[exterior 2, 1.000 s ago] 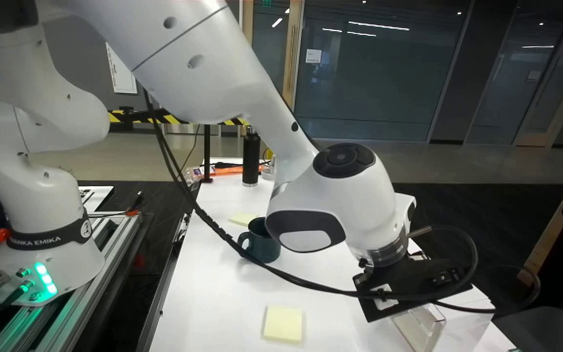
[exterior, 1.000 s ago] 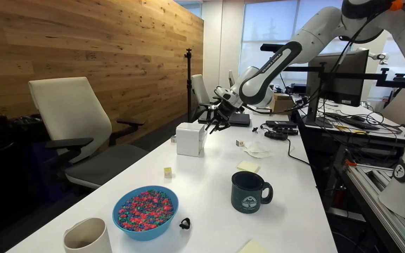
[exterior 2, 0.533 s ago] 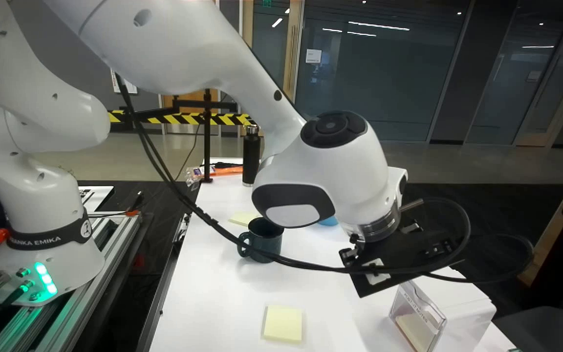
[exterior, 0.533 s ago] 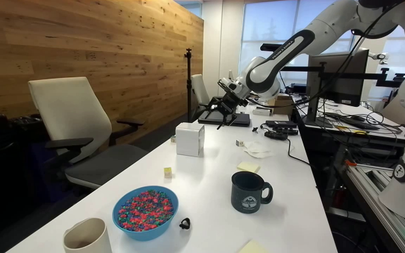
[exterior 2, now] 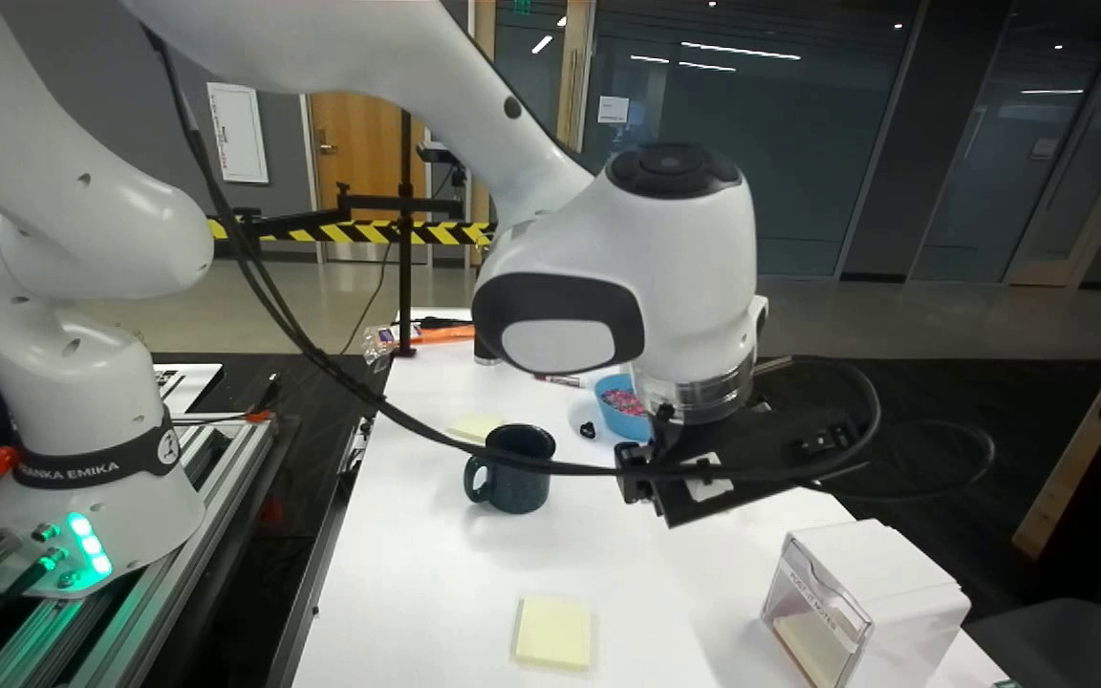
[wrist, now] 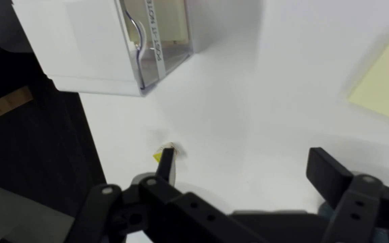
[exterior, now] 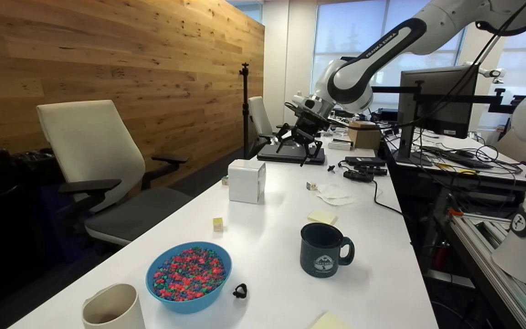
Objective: Open the white box then close it.
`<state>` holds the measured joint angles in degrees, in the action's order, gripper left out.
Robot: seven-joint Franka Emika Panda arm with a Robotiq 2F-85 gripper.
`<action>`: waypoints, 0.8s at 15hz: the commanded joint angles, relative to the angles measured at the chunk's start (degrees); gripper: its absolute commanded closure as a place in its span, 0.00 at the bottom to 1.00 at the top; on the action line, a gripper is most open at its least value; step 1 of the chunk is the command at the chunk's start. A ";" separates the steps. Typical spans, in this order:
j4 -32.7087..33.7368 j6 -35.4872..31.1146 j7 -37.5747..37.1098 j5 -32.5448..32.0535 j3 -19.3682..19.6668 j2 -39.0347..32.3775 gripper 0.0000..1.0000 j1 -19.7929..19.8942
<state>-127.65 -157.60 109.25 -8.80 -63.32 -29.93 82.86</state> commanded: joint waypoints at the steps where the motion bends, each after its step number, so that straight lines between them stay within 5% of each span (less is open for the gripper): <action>1: -0.47 13.50 5.75 5.41 -5.62 8.86 0.00 3.59; 6: 2.56 27.39 18.13 8.99 -8.90 16.20 0.00 4.14; 12: 3.56 35.14 33.33 11.04 -2.72 24.72 0.00 -2.77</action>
<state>-124.39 -125.65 134.68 -1.41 -70.56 -11.74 84.44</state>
